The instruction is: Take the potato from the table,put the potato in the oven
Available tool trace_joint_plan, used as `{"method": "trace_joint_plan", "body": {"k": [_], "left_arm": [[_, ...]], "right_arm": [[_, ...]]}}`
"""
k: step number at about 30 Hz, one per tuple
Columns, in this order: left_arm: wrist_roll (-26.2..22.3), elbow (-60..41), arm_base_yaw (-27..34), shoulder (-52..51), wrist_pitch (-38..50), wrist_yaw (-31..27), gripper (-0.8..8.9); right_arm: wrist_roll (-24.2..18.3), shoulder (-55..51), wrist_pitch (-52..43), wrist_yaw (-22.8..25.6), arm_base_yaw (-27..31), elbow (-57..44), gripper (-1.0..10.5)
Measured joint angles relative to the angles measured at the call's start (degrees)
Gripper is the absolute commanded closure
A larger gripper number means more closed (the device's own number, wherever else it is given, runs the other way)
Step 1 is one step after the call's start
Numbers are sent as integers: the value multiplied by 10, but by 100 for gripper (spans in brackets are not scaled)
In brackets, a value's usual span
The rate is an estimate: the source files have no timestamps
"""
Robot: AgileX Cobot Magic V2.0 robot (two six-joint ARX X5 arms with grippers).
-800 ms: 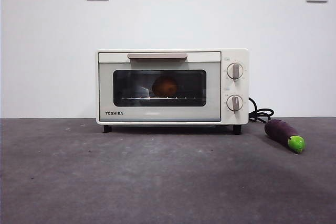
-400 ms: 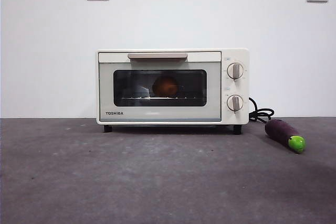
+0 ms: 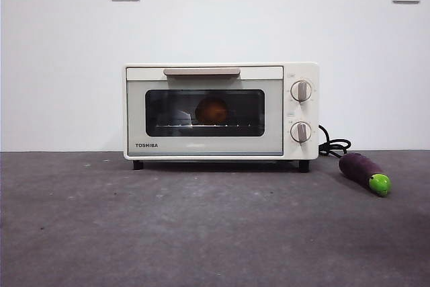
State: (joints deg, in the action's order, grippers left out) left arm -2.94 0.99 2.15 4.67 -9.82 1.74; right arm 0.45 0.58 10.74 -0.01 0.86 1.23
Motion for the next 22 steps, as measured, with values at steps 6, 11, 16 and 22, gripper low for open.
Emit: {"method": "trace_joint_plan", "body": {"k": [6,11,16,22], "left_arm": [[0,0,0,2,0,0,817],[0,0,0,2,0,0,817],[0,0,0,2,0,0,817],[0,0,0,2,0,0,817]], "right_arm": [[-5,0,0,0,-5,0,914],[-4,0,0,4,-5,0,914],[-4,0,0,5,-5,0,914],[-4,0,0,5,-5,0,914]]}}
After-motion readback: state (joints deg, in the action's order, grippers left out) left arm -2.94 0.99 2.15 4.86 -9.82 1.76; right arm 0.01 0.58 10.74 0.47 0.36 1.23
